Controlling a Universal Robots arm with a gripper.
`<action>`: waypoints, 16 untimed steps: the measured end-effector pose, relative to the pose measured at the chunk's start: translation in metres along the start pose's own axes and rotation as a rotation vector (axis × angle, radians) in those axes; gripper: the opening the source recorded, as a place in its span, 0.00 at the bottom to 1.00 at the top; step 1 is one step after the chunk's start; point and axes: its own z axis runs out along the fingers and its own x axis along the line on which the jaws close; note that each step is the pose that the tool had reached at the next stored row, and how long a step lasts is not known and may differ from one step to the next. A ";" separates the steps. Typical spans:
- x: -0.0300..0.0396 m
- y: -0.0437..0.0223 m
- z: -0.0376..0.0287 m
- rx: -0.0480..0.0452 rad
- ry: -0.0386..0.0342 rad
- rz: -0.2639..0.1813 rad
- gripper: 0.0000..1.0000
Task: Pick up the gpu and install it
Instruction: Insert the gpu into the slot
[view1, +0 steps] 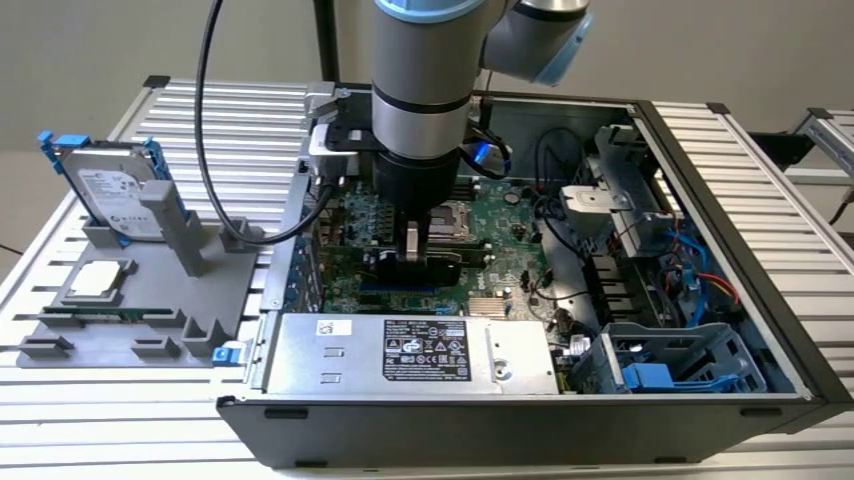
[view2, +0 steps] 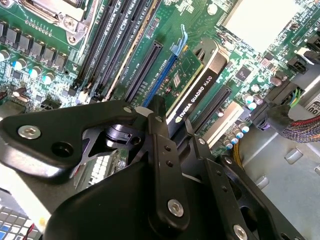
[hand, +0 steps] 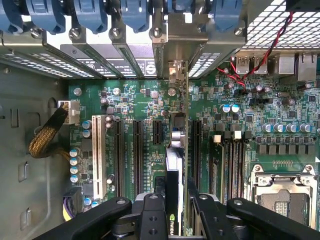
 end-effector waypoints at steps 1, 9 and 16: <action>0.0000 0.0000 0.0005 0.0001 0.0000 0.000 0.00; 0.0000 0.0000 0.0019 0.0000 0.0000 0.000 0.00; 0.0003 0.0000 0.0026 0.0002 -0.0005 -0.001 0.00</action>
